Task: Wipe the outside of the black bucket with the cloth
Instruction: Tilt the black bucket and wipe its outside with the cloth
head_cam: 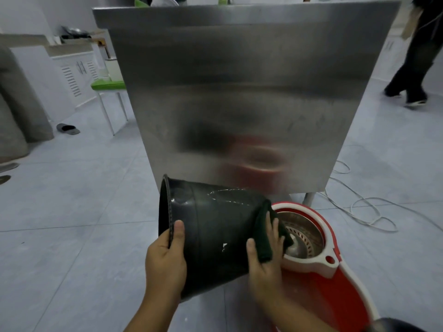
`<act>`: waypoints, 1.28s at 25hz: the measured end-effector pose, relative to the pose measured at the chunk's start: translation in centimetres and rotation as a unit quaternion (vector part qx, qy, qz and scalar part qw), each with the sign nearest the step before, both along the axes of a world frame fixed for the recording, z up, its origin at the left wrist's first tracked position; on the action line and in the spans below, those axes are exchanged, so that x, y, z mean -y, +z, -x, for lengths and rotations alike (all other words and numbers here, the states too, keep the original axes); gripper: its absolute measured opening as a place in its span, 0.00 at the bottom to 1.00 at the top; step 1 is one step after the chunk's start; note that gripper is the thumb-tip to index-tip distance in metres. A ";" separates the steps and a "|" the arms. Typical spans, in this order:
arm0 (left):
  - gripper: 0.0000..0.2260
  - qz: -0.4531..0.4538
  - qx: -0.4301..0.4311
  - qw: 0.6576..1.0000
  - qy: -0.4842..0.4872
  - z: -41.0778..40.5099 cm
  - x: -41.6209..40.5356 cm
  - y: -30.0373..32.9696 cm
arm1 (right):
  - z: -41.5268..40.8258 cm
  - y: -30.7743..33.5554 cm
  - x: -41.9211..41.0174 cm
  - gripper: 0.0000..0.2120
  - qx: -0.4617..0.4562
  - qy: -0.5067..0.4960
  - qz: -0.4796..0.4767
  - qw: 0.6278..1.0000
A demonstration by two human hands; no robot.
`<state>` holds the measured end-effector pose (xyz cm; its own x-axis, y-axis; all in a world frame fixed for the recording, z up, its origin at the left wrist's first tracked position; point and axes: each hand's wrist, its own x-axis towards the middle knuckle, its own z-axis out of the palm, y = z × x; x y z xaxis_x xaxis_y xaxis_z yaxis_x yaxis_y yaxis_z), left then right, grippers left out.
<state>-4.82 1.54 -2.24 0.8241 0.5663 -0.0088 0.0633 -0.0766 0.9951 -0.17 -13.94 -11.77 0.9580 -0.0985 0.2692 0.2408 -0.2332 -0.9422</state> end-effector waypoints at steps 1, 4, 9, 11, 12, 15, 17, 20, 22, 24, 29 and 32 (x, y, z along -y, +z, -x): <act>0.23 0.013 0.001 1.000 0.002 -0.2 -0.1 0.1 | 0.8 -0.8 -0.7 0.33 0.027 0.049 0.058 0.997; 0.26 0.015 0.010 1.000 -0.004 -0.5 -0.1 -0.2 | 2.9 -1.3 -3.1 0.28 0.165 0.150 0.231 0.947; 0.25 -0.015 0.006 0.999 -0.035 -0.6 0.6 -0.4 | 1.6 2.6 -2.1 0.24 0.236 0.167 0.233 0.929; 0.25 -0.009 0.006 0.999 -0.042 -0.7 0.8 -0.5 | -0.2 3.4 -0.8 0.27 0.204 0.123 0.184 0.954; 0.26 -0.009 0.008 0.999 -0.039 -0.7 0.7 -0.5 | -1.2 3.3 -0.1 0.27 0.163 0.096 0.155 0.970; 0.25 -0.020 0.030 0.999 -0.028 -0.9 0.6 -0.3 | -3.1 2.5 2.0 0.26 -0.002 0.003 0.053 0.999; 0.23 -0.021 0.035 0.999 -0.034 -0.8 0.9 -0.1 | -3.8 3.1 2.9 0.26 -0.115 -0.039 -0.046 0.992; 0.22 -0.040 0.040 0.996 -0.070 -0.6 0.8 0.0 | -4.4 4.1 4.0 0.22 -0.238 -0.086 -0.218 0.942; 0.24 -0.047 0.045 0.992 -0.111 -0.5 0.5 0.5 | -4.6 4.1 4.6 0.20 -0.270 -0.095 -0.305 0.908; 0.17 -0.077 0.052 0.988 -0.120 -0.4 0.2 0.7 | -4.7 4.0 4.7 0.15 -0.282 -0.096 -0.339 0.892; 0.15 -0.129 0.055 0.967 -0.213 0.2 0.2 0.5 | -5.0 3.7 5.0 0.22 -0.284 -0.126 -0.429 0.849; 0.28 -0.015 0.031 0.982 -0.186 -0.4 -0.2 0.7 | -5.2 3.5 5.1 0.24 -0.275 -0.135 -0.408 0.860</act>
